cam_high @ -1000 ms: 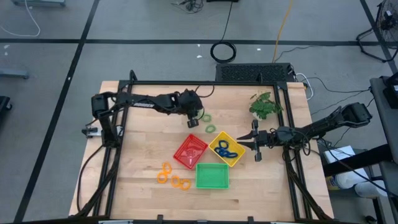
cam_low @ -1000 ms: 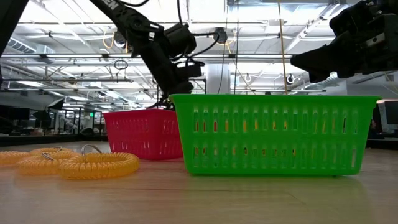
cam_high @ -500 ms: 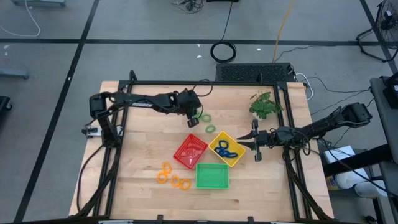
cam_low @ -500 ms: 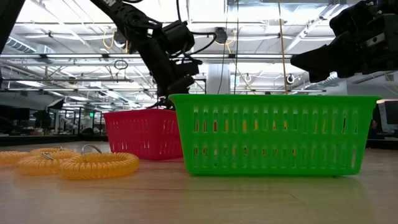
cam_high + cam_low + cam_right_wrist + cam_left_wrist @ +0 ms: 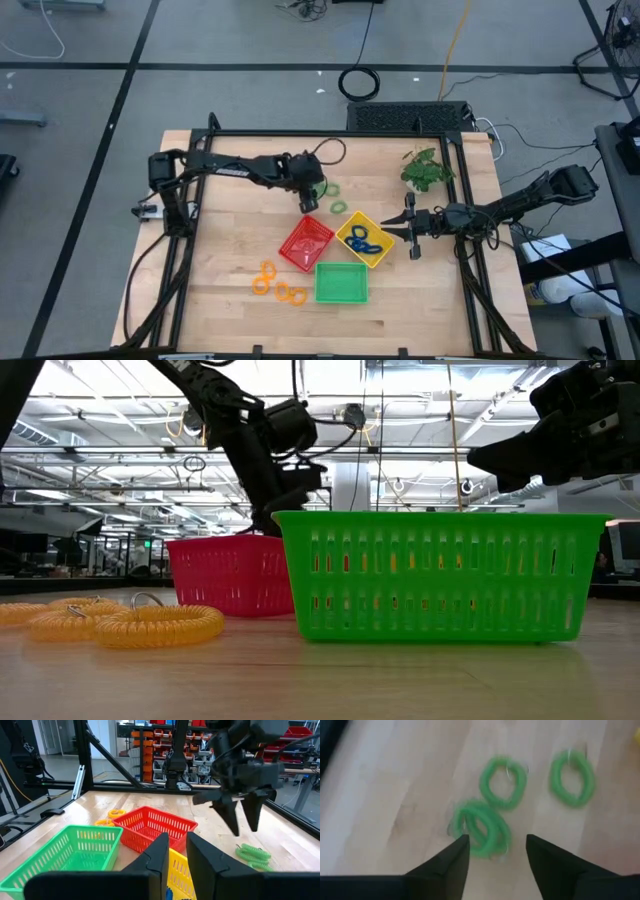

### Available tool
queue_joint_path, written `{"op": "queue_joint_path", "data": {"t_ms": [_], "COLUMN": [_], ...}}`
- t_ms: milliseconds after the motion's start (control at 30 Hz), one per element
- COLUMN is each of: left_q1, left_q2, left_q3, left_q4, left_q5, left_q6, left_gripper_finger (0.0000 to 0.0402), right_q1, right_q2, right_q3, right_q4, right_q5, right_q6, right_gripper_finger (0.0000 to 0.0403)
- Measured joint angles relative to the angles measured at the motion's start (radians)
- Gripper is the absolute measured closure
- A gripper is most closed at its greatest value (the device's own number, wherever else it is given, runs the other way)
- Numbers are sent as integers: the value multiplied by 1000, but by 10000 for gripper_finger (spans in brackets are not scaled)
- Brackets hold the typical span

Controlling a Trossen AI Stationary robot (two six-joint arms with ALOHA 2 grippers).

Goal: Sort spring keychains
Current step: Put the green spring keychain into the red bin

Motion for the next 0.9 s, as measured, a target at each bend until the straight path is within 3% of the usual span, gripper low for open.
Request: {"op": "queue_joint_path", "data": {"t_ms": [167,433,900], "left_q1": [-5,-5,-4], "left_q2": [71,103,103], "left_q3": [-1,0,0], "left_q4": [14,61,64], "left_q5": [-16,-132,-132], "left_q6": [68,98,95], "left_gripper_finger": [175,174,174], "right_q1": [0,0,0], "right_q2": [-1,1,1], "right_q3": [0,0,0], "right_q4": [2,-1,0], "right_q5": [0,0,0], "right_q6": [0,0,0], "right_gripper_finger": [346,346,346]}}
